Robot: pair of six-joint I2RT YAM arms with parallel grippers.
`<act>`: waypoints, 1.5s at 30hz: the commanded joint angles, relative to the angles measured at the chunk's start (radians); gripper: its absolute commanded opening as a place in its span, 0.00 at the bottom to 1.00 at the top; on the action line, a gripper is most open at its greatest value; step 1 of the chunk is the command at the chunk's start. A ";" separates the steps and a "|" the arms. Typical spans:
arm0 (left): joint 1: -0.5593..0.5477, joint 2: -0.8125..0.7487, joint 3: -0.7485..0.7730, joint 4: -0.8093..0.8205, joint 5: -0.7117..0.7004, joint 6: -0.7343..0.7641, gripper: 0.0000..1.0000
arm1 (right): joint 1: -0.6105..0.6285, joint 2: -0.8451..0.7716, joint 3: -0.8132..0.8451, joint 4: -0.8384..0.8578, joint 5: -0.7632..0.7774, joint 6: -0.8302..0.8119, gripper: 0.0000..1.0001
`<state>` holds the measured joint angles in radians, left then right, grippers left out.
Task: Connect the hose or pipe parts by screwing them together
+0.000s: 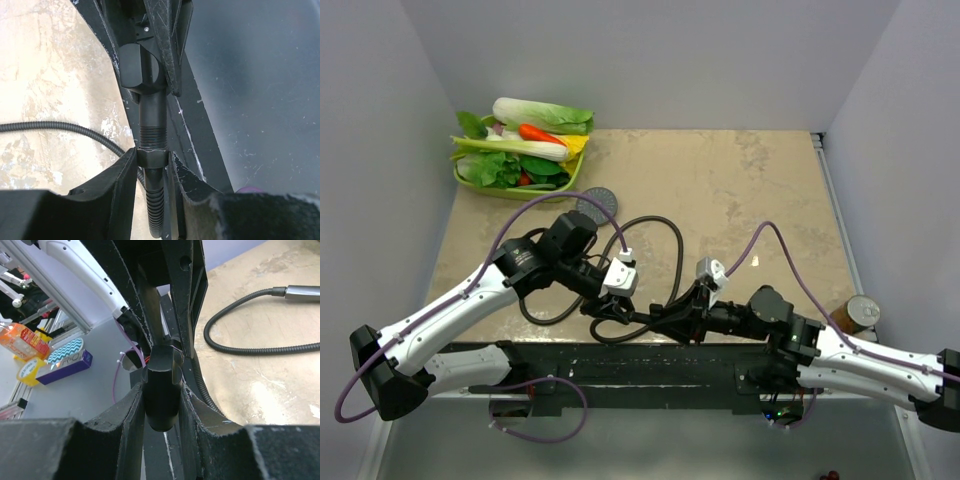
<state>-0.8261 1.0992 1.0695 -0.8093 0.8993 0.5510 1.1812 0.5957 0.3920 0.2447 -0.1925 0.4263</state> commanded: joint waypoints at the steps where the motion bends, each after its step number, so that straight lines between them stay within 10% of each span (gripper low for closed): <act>1: -0.008 -0.022 0.026 0.105 0.021 0.040 0.00 | 0.000 0.044 0.042 -0.027 0.005 0.026 0.00; 34: -0.008 -0.041 -0.016 0.130 -0.177 0.073 0.00 | 0.000 0.177 0.127 -0.223 0.114 0.293 0.00; 45: -0.008 -0.045 -0.020 0.128 -0.175 0.075 0.00 | -0.005 0.144 -0.048 0.057 0.074 0.479 0.00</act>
<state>-0.8318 1.0760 1.0321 -0.7555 0.6914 0.6067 1.1732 0.7700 0.3798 0.1352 -0.0978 0.8093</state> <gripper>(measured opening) 0.324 0.316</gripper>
